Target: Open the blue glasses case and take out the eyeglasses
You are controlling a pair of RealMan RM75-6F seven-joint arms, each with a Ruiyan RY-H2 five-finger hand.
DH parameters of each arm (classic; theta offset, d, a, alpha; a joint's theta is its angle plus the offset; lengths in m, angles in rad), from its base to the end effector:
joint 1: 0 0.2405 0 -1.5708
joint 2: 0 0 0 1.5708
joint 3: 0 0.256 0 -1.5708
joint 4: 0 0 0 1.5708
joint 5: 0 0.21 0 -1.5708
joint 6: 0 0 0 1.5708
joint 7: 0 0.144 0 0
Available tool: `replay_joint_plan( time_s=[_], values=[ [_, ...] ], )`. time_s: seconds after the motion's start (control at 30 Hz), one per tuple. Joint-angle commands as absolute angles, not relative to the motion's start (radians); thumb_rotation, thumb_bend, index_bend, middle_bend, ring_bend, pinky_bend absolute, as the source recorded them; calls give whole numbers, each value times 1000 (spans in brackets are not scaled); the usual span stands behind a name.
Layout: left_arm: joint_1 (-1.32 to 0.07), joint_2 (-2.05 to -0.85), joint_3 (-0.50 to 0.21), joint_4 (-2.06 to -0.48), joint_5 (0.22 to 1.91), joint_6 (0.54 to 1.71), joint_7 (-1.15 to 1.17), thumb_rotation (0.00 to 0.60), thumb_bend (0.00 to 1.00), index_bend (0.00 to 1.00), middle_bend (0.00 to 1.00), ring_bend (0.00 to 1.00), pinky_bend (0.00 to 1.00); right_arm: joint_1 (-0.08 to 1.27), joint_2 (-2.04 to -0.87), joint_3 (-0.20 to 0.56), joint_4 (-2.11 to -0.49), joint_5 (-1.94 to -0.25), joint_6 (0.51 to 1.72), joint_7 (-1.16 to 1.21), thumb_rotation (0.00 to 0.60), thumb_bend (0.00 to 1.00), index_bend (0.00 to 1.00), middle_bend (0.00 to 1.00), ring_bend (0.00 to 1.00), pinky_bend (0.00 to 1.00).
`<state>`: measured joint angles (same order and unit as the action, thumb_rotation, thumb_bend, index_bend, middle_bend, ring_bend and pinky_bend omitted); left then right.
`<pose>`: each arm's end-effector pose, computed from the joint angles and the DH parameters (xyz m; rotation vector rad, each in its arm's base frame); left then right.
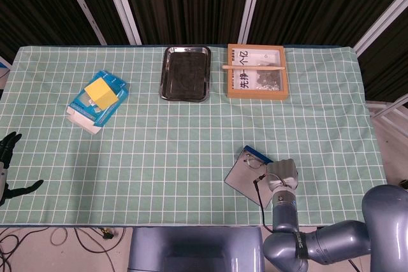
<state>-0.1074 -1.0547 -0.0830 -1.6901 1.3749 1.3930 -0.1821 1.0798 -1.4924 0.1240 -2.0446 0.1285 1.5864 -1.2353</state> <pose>-0.3141 0.1930 0.1711 -1.2425 -1.1323 -0.9848 -0.1336 -0.2767 0.0135 1.7289 -0.9275 -0.1018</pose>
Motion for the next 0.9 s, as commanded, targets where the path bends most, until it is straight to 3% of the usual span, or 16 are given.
replay_joint_plan(
  time_s=[0.03,0.9],
  values=[
    [-107,-1054,-83,-1691,1375,1393,-183,600,14,0,0,0,0,1072,-1486,131,-2027,138,1578,-1246,600,533,340,891,956,1000],
    [-107,-1053,-86,-1691,1373,1394,-185,600,14,0,0,0,0,1013,-1467,202,-1912,117,1477,-1226,600,534,295,889,947,1000]
  ],
)
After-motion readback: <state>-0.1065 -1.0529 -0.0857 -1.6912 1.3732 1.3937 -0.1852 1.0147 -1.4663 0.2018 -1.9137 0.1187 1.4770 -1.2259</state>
